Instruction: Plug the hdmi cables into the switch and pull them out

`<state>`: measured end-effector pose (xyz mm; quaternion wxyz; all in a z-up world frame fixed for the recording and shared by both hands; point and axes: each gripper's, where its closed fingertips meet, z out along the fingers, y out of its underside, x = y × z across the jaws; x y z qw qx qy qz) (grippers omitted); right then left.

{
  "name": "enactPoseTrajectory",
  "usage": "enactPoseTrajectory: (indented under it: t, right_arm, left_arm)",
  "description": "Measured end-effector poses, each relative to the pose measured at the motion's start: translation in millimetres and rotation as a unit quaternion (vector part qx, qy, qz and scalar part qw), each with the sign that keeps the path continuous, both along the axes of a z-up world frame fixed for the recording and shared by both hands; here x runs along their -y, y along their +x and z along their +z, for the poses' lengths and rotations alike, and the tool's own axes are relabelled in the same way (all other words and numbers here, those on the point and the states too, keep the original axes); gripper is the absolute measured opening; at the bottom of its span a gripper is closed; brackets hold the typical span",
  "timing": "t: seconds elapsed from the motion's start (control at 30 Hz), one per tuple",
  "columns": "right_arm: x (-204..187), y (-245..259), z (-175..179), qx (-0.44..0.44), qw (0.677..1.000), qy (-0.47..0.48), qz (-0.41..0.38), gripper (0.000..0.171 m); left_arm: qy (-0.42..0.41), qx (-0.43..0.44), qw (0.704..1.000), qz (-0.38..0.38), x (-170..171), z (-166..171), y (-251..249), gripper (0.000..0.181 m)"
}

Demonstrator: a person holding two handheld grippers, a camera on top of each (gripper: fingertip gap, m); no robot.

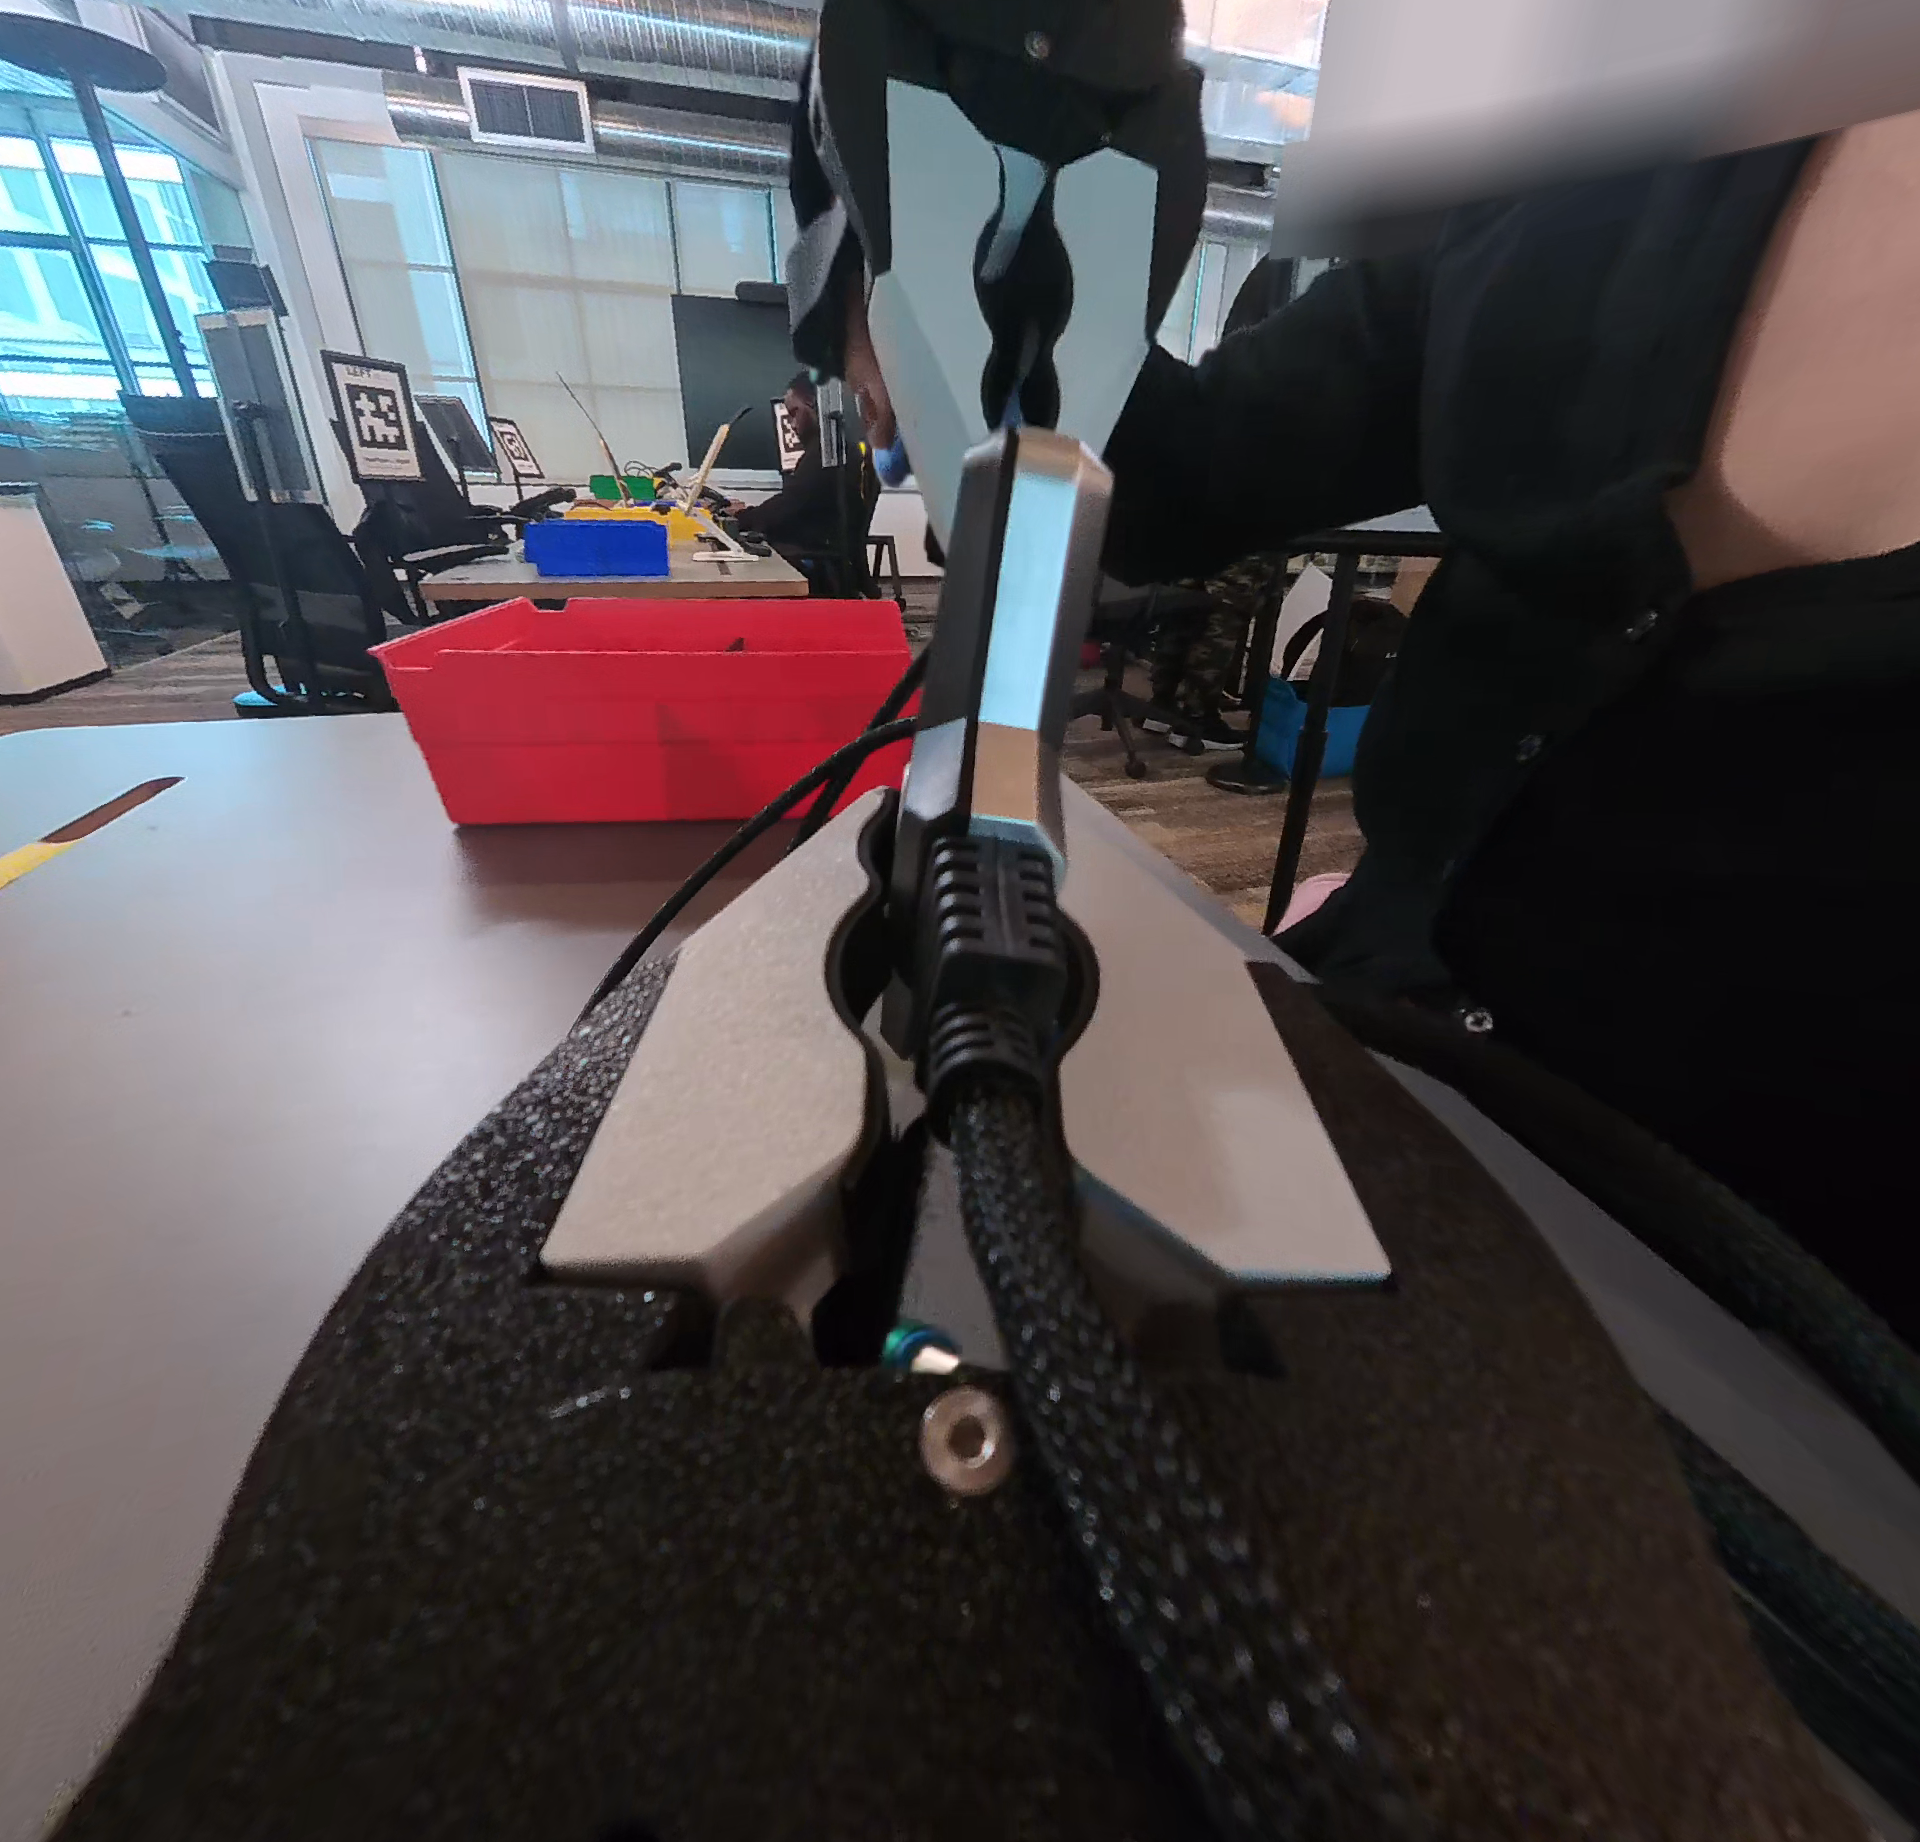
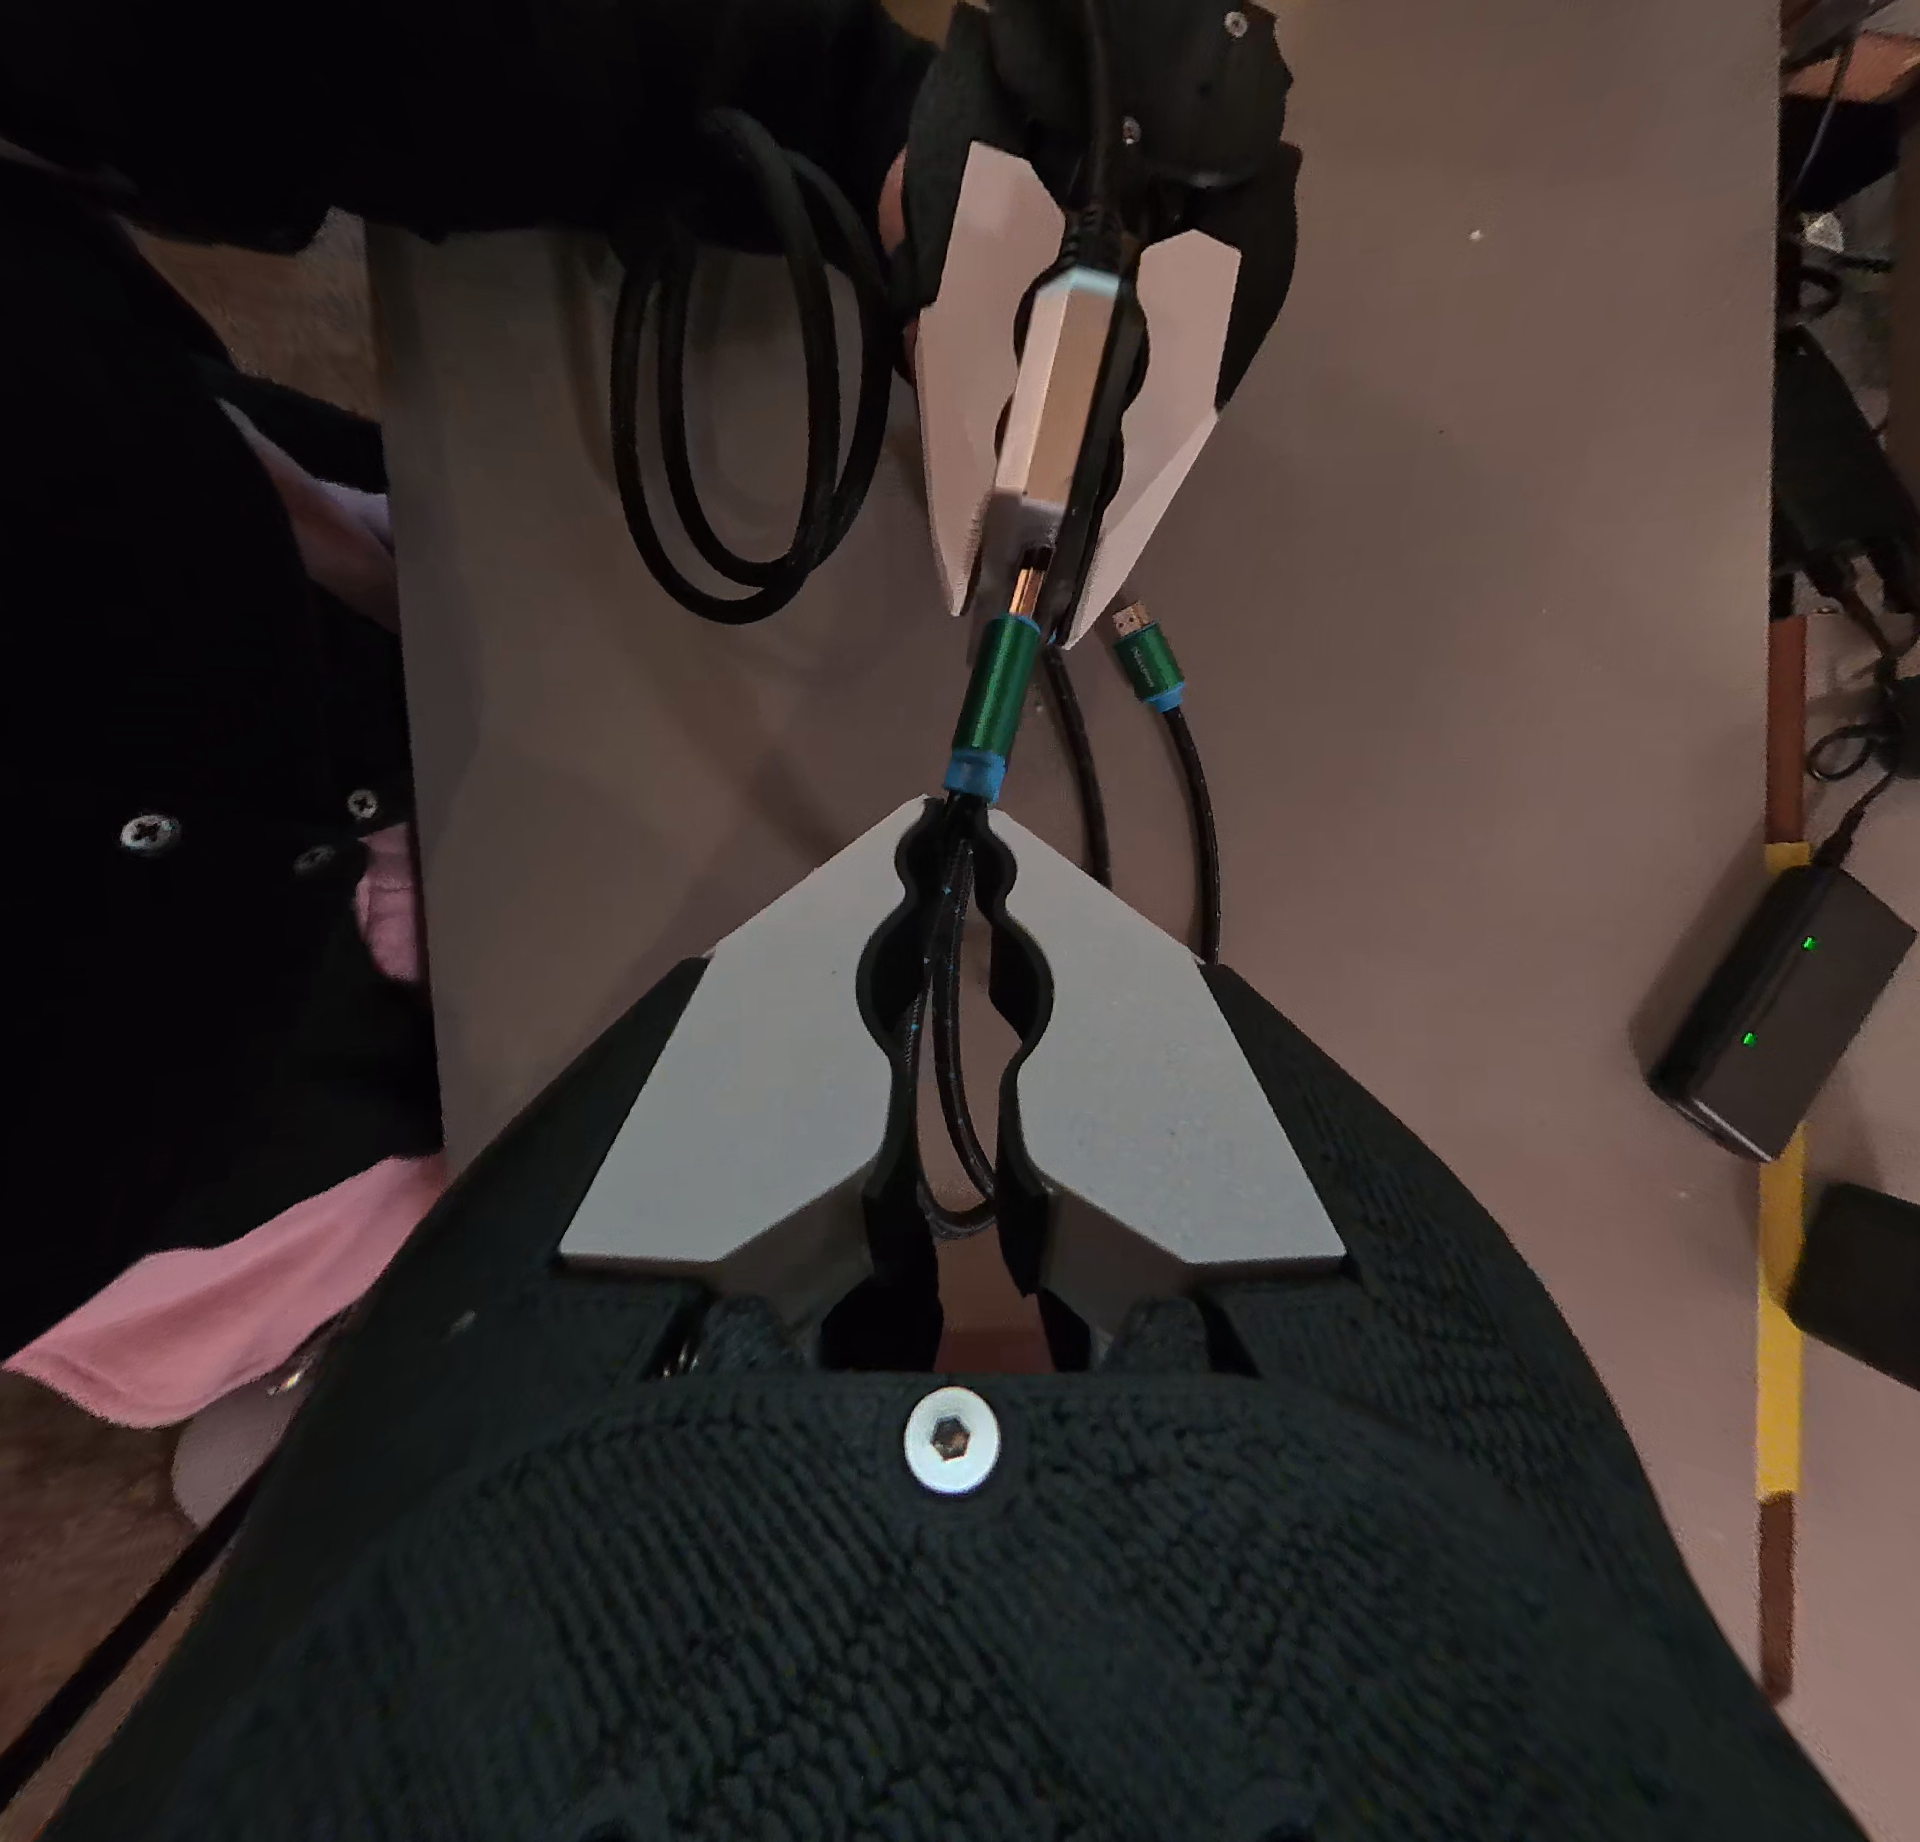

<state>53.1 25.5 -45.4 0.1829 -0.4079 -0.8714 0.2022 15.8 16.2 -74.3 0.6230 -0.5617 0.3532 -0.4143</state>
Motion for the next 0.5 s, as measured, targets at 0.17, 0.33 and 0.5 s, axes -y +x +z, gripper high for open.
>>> enactPoseTrajectory:
  t: [0.17,0.33,0.5]
  right_arm:
    - [-4,-7,-13,-0.033,0.999,-0.006,-0.012,0.003]
    - [-6,-8,-18,-0.048,0.999,-0.015,-0.014,0.003]
    - [-4,-5,-14,-0.025,1.000,-0.013,-0.007,0.003]
  left_arm:
    - [0.000,0.012,1.000,0.010,-2,0,-7,0.020]
    - [-0.008,-0.012,1.000,0.025,-6,-9,-11,0.021]
    - [-0.009,-0.027,0.999,0.023,-5,-13,-8,0.021]
